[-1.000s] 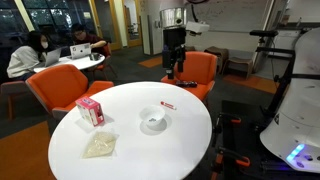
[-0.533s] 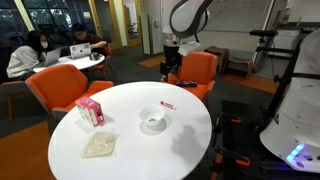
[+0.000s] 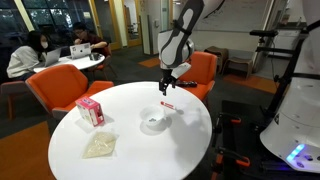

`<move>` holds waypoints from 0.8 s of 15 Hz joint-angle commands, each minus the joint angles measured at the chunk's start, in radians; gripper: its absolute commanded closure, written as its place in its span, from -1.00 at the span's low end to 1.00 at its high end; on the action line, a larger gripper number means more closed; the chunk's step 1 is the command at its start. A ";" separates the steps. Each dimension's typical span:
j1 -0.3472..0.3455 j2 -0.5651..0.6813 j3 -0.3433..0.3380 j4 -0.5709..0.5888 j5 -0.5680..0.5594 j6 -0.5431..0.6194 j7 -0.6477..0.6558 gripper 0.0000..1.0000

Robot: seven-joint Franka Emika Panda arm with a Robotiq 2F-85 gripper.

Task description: Put the marker in the bowl

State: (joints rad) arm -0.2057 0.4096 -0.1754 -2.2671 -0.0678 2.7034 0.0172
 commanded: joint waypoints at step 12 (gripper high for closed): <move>-0.125 0.381 0.080 0.347 0.041 -0.037 -0.170 -0.29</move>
State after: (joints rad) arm -0.3068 0.7578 -0.1192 -1.9702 -0.0551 2.7007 -0.1164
